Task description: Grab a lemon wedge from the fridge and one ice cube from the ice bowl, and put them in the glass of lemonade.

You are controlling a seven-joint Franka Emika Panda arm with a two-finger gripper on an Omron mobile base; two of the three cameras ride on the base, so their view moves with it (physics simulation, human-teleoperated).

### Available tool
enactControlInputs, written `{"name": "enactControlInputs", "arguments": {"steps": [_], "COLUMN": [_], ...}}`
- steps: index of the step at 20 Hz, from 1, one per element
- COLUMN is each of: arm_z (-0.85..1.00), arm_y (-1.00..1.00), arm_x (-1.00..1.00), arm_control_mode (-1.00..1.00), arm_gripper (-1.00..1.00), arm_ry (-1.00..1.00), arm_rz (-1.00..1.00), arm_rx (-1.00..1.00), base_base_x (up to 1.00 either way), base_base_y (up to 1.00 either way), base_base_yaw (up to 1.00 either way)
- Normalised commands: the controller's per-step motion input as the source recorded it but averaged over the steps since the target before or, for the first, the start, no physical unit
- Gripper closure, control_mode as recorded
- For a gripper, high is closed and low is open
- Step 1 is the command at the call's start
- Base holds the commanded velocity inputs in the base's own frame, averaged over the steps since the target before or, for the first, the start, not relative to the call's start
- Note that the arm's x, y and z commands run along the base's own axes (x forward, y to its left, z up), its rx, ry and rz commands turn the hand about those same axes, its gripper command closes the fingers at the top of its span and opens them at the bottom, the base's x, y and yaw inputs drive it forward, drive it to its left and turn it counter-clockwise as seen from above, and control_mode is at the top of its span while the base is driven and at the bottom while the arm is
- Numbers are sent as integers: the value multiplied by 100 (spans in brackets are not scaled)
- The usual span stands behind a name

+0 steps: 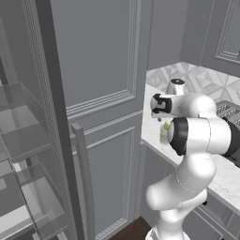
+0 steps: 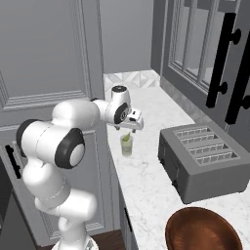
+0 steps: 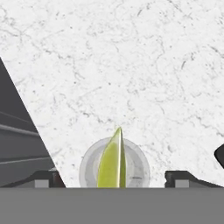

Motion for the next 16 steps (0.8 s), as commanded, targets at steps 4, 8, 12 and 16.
{"name": "enactControlInputs", "arguments": {"steps": [4,8,12,16], "arm_z": [12,18,36,58], "arm_y": [-13,0,1,2], "arm_x": [-37,-67,-49,-66], "arm_control_mode": [-100,-100,-100,-100], "arm_gripper": [-100,-100,-100,-100], "arm_ry": [-4,-14,-11,-10], "arm_rz": [0,0,0,6], "arm_rx": [4,5,4,4], "base_base_x": [0,0,0,0], "base_base_y": [0,0,0,0], "base_base_yaw": [0,0,0,0]}}
